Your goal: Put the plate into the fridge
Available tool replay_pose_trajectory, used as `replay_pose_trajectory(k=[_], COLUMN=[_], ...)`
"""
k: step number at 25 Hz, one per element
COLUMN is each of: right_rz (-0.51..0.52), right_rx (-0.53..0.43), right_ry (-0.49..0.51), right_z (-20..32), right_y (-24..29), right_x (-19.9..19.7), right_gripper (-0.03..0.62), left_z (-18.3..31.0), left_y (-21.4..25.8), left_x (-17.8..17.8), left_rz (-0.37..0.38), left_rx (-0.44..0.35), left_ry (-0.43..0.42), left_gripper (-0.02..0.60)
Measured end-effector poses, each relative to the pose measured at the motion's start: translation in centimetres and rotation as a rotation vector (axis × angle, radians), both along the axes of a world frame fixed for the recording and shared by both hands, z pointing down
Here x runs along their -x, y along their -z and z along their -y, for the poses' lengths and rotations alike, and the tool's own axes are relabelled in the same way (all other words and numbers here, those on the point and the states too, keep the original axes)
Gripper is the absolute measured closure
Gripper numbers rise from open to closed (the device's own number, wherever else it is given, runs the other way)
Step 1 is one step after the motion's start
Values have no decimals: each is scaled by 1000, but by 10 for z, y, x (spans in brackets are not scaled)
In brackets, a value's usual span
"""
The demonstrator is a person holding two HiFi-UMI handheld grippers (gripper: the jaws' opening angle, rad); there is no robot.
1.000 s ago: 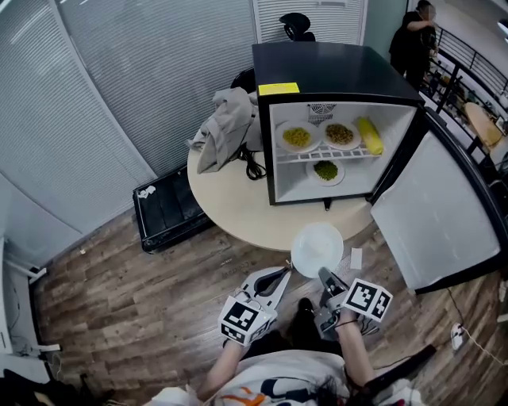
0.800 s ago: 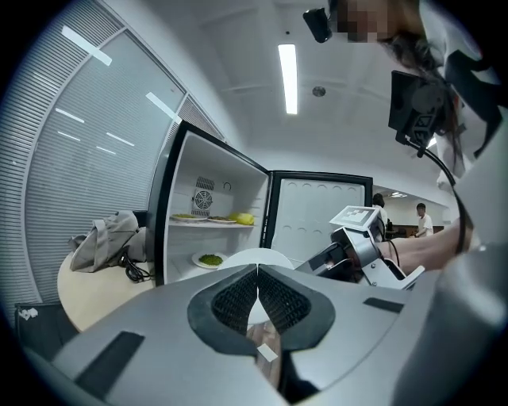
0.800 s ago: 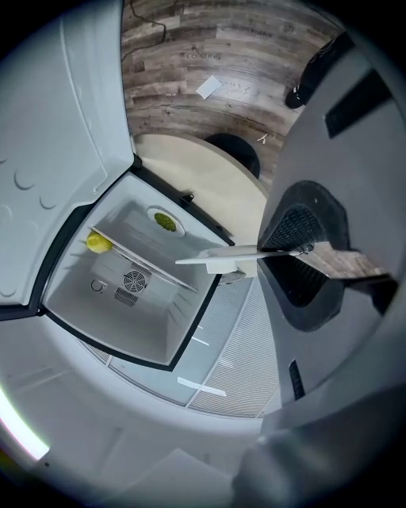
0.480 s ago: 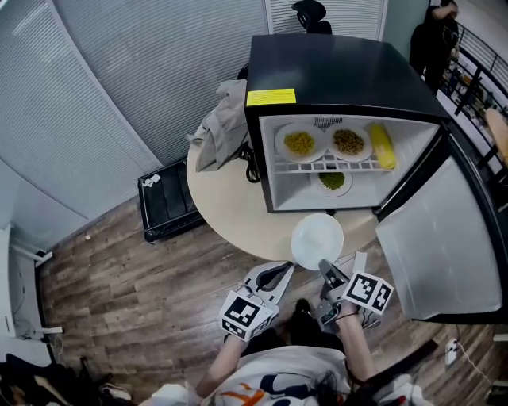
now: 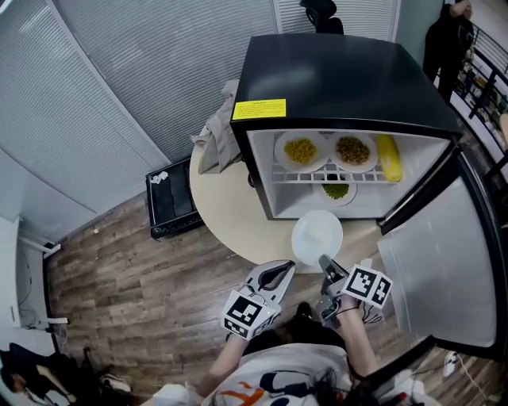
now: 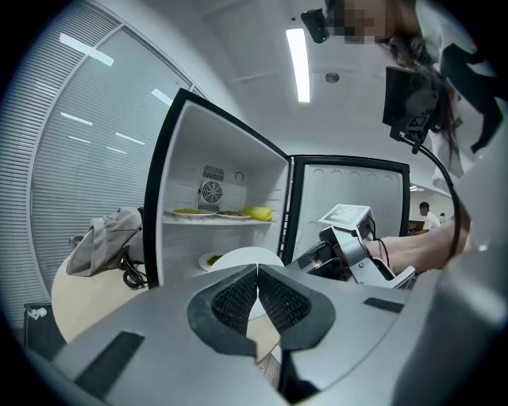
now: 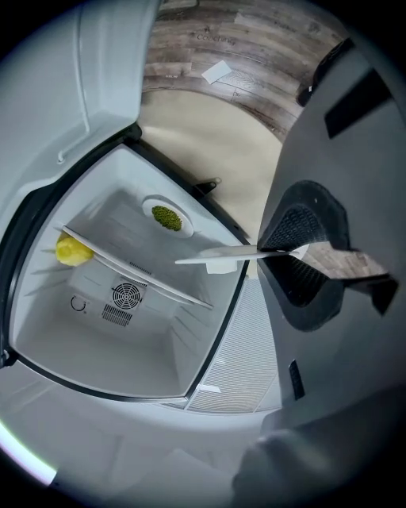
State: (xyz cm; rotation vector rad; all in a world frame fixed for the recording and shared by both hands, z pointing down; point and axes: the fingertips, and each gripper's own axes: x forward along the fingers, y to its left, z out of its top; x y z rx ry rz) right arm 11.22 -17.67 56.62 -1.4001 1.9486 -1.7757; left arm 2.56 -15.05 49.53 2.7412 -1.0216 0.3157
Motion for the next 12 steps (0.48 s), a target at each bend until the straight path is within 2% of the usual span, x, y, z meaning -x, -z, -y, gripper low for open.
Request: replay_pose_trajectory(k=[12], right_rz=[8], right_rx=[8], right_ry=[80], right_z=[37], right_y=[-10], right_x=[-6], right_gripper=[568], left_z=[25], left_y=[-5], left_x=[-16], left_rz=[29], left_rx=[-3], left_ry=[55], left_gripper=[569])
